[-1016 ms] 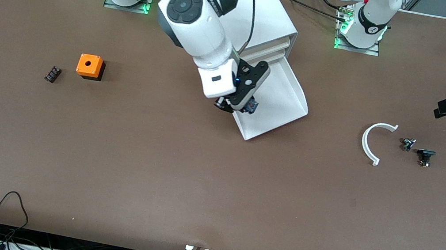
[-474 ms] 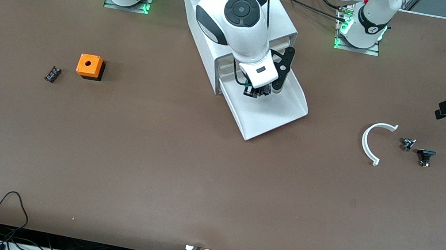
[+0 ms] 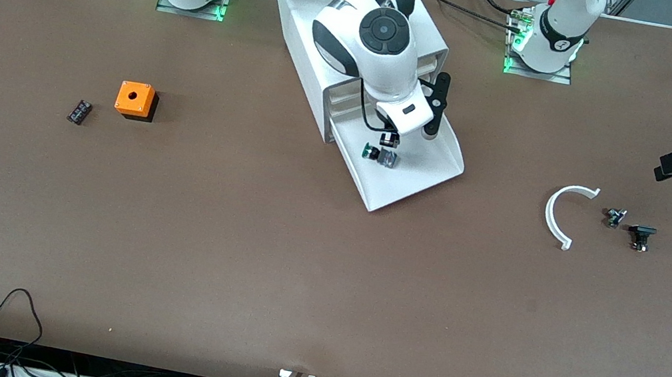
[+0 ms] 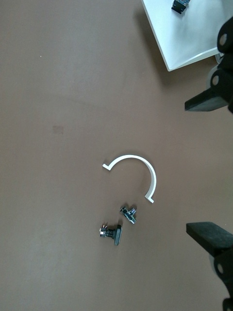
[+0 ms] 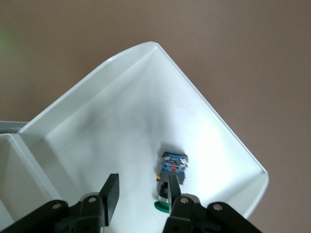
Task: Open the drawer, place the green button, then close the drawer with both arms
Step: 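Open the right gripper to release the button inside the drawer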
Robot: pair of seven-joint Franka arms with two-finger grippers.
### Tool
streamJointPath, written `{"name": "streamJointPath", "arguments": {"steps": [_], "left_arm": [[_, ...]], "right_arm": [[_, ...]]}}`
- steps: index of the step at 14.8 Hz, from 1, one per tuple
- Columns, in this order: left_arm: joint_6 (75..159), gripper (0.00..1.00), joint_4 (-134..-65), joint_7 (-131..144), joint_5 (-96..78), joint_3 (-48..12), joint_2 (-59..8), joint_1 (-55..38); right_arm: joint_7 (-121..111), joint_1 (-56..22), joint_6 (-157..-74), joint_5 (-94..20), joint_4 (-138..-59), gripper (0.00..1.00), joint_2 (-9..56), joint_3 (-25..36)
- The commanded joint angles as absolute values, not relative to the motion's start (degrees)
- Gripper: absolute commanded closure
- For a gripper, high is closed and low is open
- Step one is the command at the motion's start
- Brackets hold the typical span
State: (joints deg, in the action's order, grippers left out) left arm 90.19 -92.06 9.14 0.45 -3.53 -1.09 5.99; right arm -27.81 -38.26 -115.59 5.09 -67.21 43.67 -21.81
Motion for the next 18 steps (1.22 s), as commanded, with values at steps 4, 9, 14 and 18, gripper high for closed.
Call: {"name": "streamJointPath", "arguments": {"steps": [4, 9, 14, 18], "left_arm": [[90.7, 0.0, -91.4, 9.3, 1.6, -3.5, -1.8, 5.6], [92.6, 0.0, -91.5, 9.4, 1.7, -3.5, -1.8, 5.6], [95.7, 0.0, -92.5, 9.9, 0.0, -3.5, -3.6, 5.6], [104.4, 0.0, -97.6, 11.2, -1.4, -4.5, -5.9, 5.5]], "right_arm": [[-28.9, -40.6, -114.5, 6.8, -64.5, 0.52, 45.3, -21.0], [-28.3, -39.6, -115.0, 6.4, -64.5, 0.28, 45.1, -20.9], [-25.6, -38.6, -114.8, 6.1, -64.2, 0.0, 44.0, -20.7], [-21.5, -34.9, -113.8, 6.2, -64.2, 0.0, 38.8, -20.8]]}}
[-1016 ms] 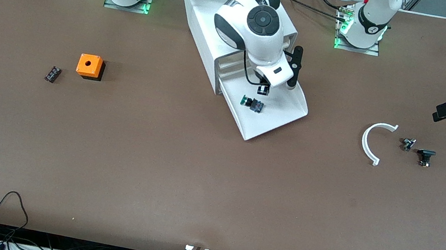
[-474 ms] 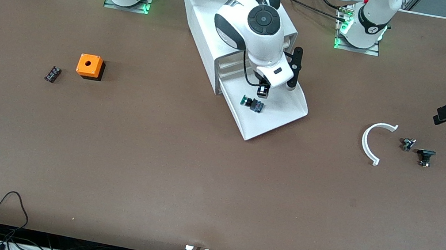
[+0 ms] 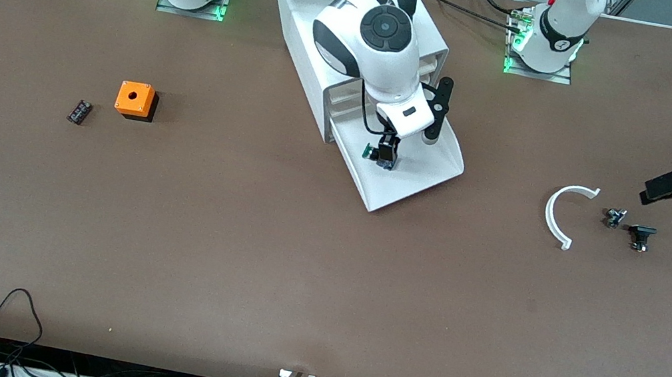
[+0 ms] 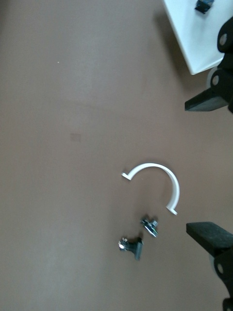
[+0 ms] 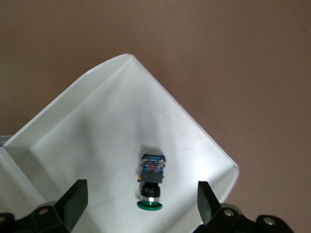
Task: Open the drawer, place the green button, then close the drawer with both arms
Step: 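Reach the left gripper to the drawer front while the right gripper withdraws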
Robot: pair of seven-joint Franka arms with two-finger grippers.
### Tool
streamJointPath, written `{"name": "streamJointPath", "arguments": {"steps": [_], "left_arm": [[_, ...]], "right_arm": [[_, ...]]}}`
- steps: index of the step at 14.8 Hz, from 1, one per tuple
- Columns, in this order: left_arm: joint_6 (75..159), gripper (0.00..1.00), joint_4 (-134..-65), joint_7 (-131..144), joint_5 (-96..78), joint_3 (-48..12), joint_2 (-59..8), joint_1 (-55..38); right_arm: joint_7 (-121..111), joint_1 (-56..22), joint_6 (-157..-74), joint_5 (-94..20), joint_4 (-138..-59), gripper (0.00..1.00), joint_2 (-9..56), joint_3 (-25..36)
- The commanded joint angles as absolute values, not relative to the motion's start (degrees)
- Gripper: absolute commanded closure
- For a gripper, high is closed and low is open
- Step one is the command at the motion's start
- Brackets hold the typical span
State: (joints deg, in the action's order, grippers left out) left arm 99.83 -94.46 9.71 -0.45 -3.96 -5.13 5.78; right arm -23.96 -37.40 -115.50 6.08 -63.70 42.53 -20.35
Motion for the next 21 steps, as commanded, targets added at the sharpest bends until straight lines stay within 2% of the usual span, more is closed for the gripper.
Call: {"name": "streamJointPath", "arguments": {"steps": [1, 5, 8, 10, 14, 17, 21], "left_arm": [[107.4, 0.0, -99.3, 12.9, -1.4, -5.3, -6.8, 5.0], [118.4, 0.0, -105.5, 24.8, -1.4, -8.9, -10.1, 3.1], [125.8, 0.0, -108.3, 35.1, -1.4, -11.0, -14.3, 0.9], [131.5, 0.0, -110.1, 44.5, -1.4, -11.1, -17.8, -2.9], [137.8, 0.0, -111.5, 57.0, -1.4, -11.1, -24.0, -8.5], [144.5, 0.0, -116.1, 57.0, -1.4, -11.1, -25.9, -10.3], [144.5, 0.0, -117.2, 57.0, -1.4, -11.3, -26.5, -12.7]], "right_arm": [[-20.0, -33.2, -113.3, 6.1, -64.2, 0.0, 37.5, -20.9], [-12.6, -27.6, -112.7, 6.1, -64.7, 0.0, 32.8, -19.7], [-0.1, -27.2, -112.8, 6.5, -66.1, 0.0, 31.5, -13.0], [8.4, -25.6, -113.5, 6.2, -70.7, 0.0, 28.8, -8.9], [19.1, -17.0, -111.6, 6.3, -80.0, 0.0, 23.8, -8.7], [24.6, -12.7, -110.3, 6.8, -84.5, 0.0, 20.8, -8.7], [24.6, -8.9, -105.2, 6.8, -85.1, 0.0, 18.3, -8.6]]}}
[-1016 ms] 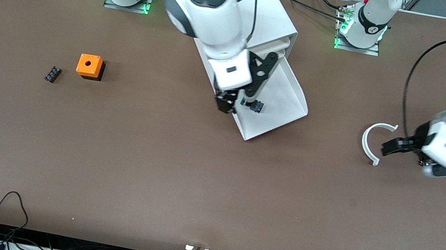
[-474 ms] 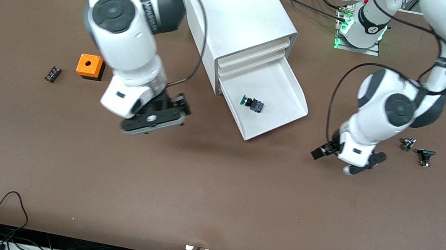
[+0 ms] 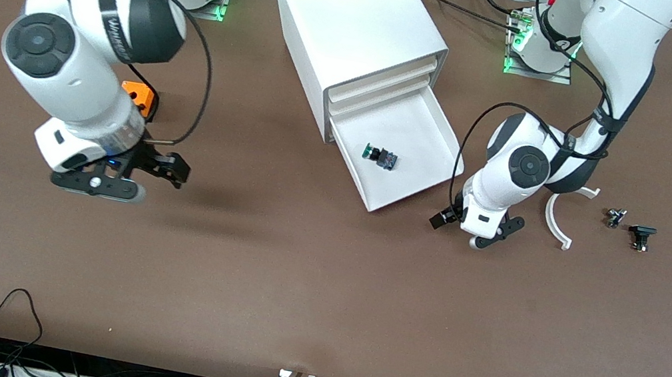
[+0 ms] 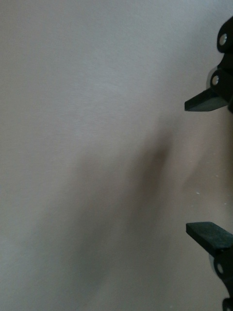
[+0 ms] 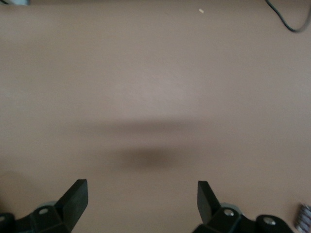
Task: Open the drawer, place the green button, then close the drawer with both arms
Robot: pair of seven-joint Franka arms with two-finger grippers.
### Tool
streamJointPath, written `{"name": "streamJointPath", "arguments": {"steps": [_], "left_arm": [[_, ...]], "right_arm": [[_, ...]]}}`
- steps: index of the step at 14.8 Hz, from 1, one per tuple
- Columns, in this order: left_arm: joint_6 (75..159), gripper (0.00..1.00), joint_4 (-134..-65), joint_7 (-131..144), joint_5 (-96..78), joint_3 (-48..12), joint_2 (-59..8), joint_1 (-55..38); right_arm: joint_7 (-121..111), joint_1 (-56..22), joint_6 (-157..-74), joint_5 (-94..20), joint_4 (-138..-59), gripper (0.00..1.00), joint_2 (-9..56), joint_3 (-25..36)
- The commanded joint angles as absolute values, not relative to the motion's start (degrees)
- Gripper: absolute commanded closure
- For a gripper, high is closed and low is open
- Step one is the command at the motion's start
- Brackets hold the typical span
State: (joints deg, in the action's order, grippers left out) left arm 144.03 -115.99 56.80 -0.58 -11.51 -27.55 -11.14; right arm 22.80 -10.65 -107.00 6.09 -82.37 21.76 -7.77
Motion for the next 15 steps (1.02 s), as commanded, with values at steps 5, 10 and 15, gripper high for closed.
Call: {"name": "streamJointPath", "arguments": {"steps": [5, 10, 15], "left_arm": [[143.5, 0.0, -120.1, 57.7, -1.4, -15.5, -24.8, -12.8], [140.7, 0.0, -120.2, 57.2, -1.4, -20.6, -23.8, -12.8], [133.6, 0.0, -120.2, 57.1, -1.7, -25.7, -22.9, -12.8]], "right_arm": [[21.8, -6.1, -99.4, 6.1, -85.0, 0.0, 13.4, -3.6], [9.0, -1.4, -94.0, 4.0, -84.9, 0.0, 10.5, 0.6], [5.4, -0.3, -93.3, 3.6, -88.4, 0.0, 8.3, 1.1]]}}
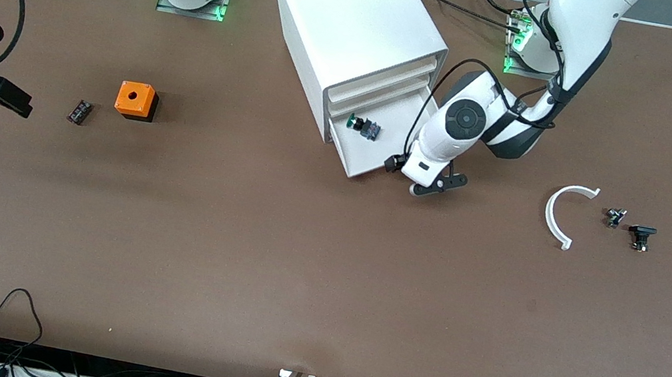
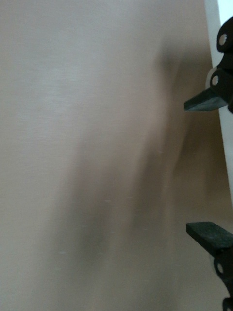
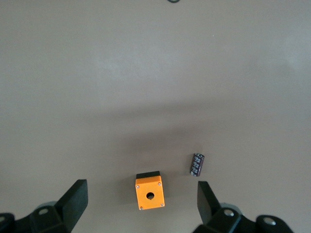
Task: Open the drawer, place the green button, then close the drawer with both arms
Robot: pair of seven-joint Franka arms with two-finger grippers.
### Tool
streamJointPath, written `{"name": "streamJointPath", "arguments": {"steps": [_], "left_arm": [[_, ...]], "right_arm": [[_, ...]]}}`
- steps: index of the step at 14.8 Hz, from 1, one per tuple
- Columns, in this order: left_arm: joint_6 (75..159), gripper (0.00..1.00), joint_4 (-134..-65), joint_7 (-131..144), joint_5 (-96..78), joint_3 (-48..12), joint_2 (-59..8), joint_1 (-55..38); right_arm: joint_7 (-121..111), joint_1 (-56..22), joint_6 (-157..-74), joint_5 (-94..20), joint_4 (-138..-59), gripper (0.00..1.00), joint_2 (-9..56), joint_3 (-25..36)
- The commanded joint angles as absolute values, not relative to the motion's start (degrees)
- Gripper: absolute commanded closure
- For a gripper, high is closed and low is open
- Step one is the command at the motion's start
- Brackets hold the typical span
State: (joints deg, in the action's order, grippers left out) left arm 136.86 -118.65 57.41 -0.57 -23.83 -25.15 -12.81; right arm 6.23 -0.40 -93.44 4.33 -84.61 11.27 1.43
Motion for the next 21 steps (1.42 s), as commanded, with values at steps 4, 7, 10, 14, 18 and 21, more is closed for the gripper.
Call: {"name": "streamJointPath", "arguments": {"steps": [4, 7, 10, 14, 18, 21], "left_arm": [[131.6, 0.0, -121.0, 57.1, -1.7, -28.6, -22.8, -12.8], [131.0, 0.0, -121.3, 56.9, -1.7, -31.2, -22.9, -12.9], [131.0, 0.0, -121.3, 56.8, -1.7, -31.6, -22.9, -12.9], [131.0, 0.0, -121.0, 56.9, -1.7, -31.5, -22.6, -12.7], [131.0, 0.0, -119.4, 56.9, -1.6, -30.9, -17.6, -7.7], [126.9, 0.0, -115.5, 56.8, -1.6, -30.1, -13.2, -0.3]], "right_arm": [[5.4, -0.3, -93.3, 3.8, -90.4, 0.0, 6.6, 1.0], [5.3, -0.3, -93.3, 4.0, -90.4, 0.0, 6.4, 0.8], [5.3, -0.3, -93.3, 4.1, -92.5, 0.0, 4.6, 0.8], [5.3, -0.3, -95.3, 3.7, -92.6, 0.0, 4.7, 0.8], [4.8, -0.2, -96.2, 3.6, -92.7, 0.0, 4.8, 0.8], [3.4, -0.2, -95.7, 3.5, -92.9, 0.0, 4.4, 0.9]]}}
